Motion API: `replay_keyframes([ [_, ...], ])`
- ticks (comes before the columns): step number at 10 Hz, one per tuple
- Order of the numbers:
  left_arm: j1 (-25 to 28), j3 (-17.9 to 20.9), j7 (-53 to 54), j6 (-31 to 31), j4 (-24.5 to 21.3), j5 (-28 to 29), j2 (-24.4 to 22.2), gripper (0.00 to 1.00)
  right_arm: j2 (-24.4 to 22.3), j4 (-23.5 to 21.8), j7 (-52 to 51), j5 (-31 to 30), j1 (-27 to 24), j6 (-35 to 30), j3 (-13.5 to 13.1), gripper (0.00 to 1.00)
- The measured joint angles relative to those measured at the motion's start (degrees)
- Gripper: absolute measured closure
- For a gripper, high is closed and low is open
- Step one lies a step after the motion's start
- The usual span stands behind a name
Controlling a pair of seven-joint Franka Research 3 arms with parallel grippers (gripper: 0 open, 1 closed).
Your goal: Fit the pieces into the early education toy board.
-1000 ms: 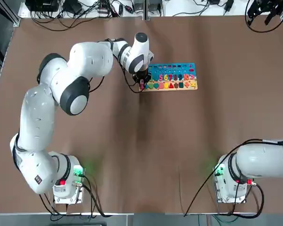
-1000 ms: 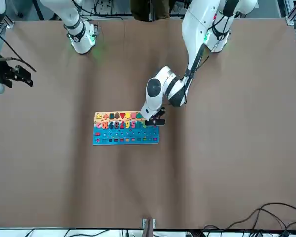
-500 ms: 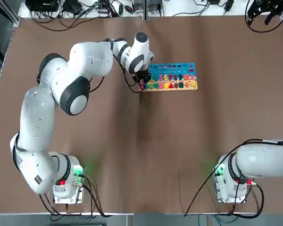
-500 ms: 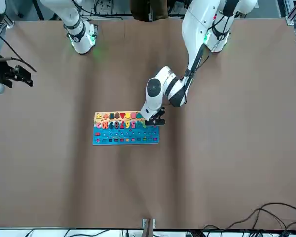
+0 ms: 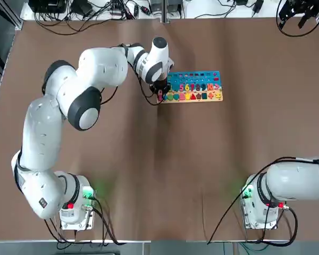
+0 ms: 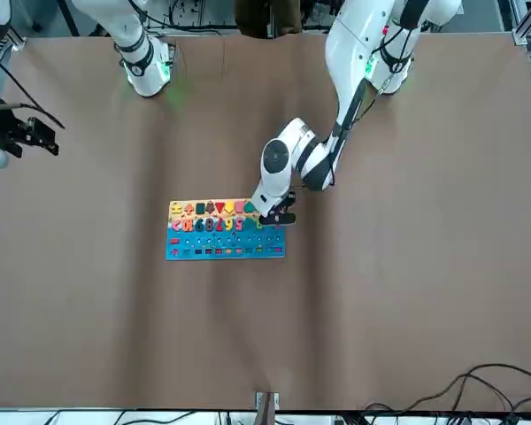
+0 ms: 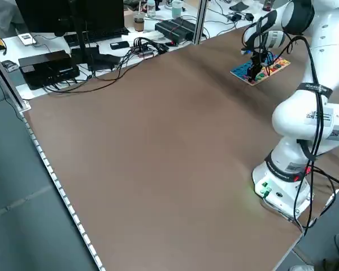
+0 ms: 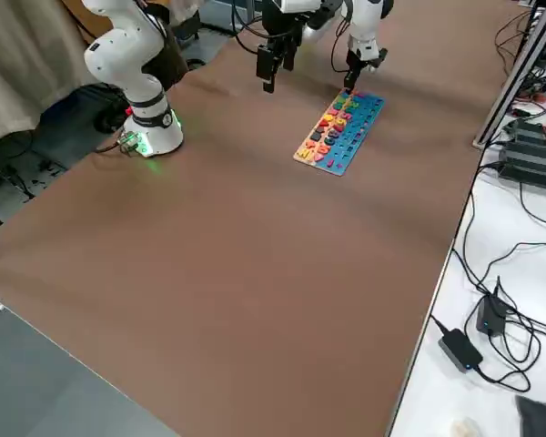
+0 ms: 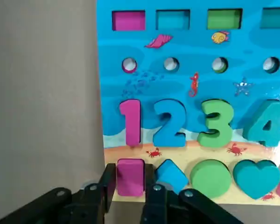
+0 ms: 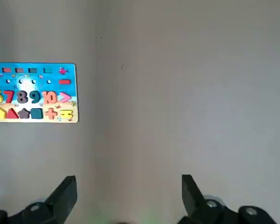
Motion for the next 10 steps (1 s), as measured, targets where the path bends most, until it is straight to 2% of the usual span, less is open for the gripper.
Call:
replay_keyframes([
  [5, -0.07, 0.03, 0.00, -0.05, 0.01, 0.00, -0.01, 0.66, 0.00, 0.00, 0.00, 0.00, 0.00, 0.00, 0.00, 0.01],
  [10, -0.07, 0.19, 0.00, -0.10, 0.07, 0.00, -0.02, 0.61, 0.00, 0.00, 0.00, 0.00, 0.00, 0.00, 0.00, 0.01],
])
